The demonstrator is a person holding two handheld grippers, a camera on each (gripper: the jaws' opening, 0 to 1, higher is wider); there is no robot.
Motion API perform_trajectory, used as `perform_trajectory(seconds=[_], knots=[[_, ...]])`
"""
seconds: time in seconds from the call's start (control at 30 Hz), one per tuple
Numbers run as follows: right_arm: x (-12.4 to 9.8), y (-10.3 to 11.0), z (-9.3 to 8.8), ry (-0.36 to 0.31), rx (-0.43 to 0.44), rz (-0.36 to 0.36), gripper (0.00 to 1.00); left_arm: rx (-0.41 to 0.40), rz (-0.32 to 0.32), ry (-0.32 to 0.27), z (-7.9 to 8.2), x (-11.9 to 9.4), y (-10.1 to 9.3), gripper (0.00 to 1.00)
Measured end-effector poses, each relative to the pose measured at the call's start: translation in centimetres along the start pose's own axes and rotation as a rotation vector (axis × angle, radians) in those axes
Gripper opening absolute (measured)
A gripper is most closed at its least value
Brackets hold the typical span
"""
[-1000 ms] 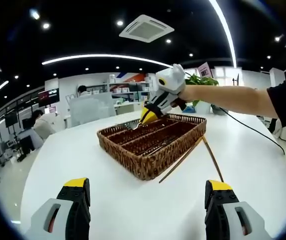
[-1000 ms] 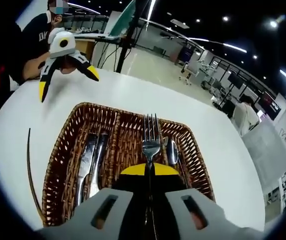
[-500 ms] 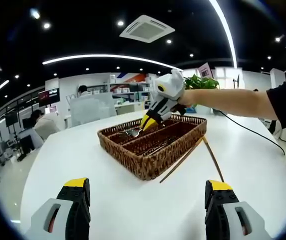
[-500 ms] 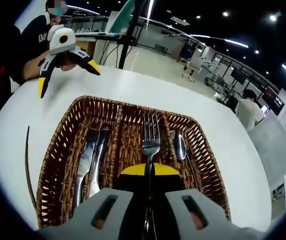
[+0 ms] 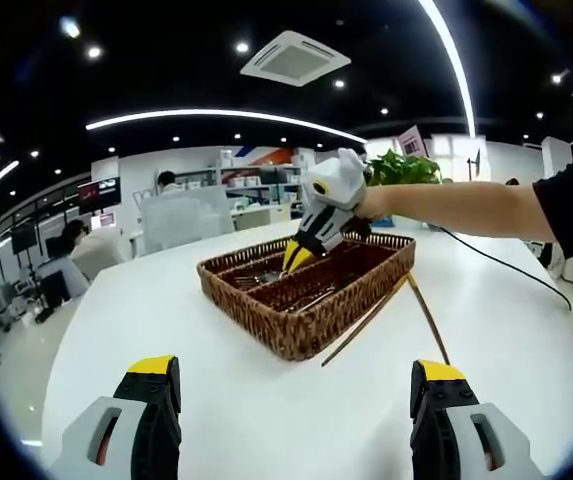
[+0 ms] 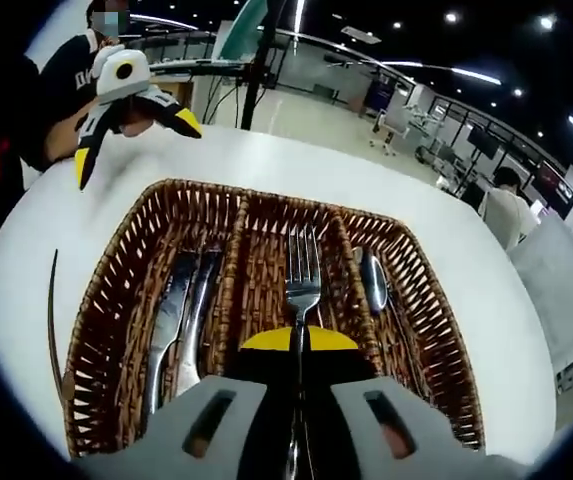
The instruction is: Arrange the knives, forks, and spoons in their matching storage slots by inserting each utensil handle-first until every utensil is classified and aligned in the correct compartment
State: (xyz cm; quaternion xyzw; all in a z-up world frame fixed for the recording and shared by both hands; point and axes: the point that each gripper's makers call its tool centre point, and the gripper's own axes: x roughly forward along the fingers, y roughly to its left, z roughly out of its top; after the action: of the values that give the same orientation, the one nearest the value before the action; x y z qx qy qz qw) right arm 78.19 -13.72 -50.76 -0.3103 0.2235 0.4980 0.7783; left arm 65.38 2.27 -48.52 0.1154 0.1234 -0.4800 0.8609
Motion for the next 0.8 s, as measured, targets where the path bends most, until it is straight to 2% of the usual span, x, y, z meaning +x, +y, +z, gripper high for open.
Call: perform_trajectory(seconds=[0.27, 0.47, 0.53, 0.6, 0.8], knots=[[0.2, 0.0, -0.2, 0.004, 0.01, 0.013, 0.0, 0.002, -0.002, -0.001, 0.0, 0.0, 0.0, 1.0], [0.7, 0.6, -0.6, 0.018, 0.02, 0.044, 0.0, 0.003, -0.003, -0.001, 0.0, 0.0, 0.0, 1.0], [1.1, 1.0, -0.8, 0.025, 0.029, 0.074, 0.0, 0.004, -0.004, 0.0, -0.1, 0.0, 0.0, 1.0], [1.1, 0.6, -0.7, 0.031, 0.032, 0.069, 0.0, 0.004, -0.005, 0.002, -0.1, 0.0, 0.0, 1.0], [1.2, 0.9, -0.9, 0.042, 0.071, 0.093, 0.0, 0.003, -0.005, 0.003, -0.1, 0.1, 0.0, 1.0]])
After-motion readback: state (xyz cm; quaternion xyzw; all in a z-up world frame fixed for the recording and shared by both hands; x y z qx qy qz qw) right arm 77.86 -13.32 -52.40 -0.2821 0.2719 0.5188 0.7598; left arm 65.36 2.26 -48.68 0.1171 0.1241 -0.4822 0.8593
